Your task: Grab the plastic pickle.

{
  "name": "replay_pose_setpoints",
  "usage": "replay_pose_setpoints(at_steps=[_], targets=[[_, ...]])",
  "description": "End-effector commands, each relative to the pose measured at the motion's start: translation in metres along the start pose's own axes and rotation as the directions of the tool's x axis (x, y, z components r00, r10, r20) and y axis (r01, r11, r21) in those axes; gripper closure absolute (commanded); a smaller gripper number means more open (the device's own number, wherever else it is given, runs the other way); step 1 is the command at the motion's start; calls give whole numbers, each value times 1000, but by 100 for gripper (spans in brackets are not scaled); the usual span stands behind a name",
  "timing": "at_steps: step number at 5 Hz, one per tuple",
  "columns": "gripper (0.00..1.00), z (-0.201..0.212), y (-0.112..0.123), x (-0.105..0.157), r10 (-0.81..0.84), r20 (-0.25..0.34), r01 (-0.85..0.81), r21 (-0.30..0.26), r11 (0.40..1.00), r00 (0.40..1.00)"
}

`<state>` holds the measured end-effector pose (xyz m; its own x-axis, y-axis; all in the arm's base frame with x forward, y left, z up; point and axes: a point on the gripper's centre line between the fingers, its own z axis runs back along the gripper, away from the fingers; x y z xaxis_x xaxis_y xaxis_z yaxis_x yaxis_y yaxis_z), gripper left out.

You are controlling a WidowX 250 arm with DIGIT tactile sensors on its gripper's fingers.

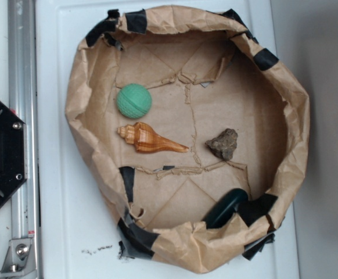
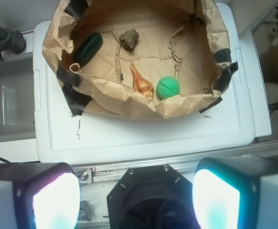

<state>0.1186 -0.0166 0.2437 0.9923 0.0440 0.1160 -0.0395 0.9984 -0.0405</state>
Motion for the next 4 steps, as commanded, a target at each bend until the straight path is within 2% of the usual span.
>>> replay_pose_setpoints(at_steps=[1,2,3,4], targets=[[0,0,0,0,0,0,0,0,1000,1000],[0,-20,-2,48,159,60,-154,-79,985,985],[0,-60,-1,75,327,-26,-325,-201,924,945],[0,-89,-6,88,419,-80,-422,-313,851,905]])
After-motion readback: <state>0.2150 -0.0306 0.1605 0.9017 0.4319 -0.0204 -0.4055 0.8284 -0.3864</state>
